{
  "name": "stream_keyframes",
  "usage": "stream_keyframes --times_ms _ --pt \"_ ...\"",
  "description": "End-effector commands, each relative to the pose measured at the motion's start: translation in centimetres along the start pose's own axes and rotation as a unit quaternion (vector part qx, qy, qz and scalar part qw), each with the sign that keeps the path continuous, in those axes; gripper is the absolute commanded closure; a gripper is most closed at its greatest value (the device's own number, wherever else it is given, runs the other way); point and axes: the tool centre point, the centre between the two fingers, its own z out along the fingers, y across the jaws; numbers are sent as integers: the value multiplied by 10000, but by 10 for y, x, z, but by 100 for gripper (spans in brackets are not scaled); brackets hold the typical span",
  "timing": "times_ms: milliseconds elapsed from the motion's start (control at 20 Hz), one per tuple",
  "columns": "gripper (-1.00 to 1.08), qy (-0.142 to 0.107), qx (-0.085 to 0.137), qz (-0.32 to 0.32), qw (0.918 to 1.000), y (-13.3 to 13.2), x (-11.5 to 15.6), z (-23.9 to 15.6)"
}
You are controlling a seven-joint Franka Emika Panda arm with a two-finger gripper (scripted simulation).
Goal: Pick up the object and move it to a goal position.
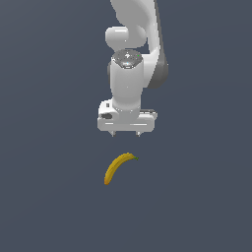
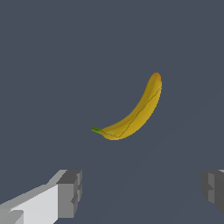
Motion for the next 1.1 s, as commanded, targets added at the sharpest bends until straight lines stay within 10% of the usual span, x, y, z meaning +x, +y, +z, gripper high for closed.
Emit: stream_keyframes --times_ms 0,650,1050 --pt "-92 -2 1 5 10000 0 0 0" --pt "-92 -70 29 818 9966 5 12 22" --pt "-92 -160 34 1930 9811 13 28 54"
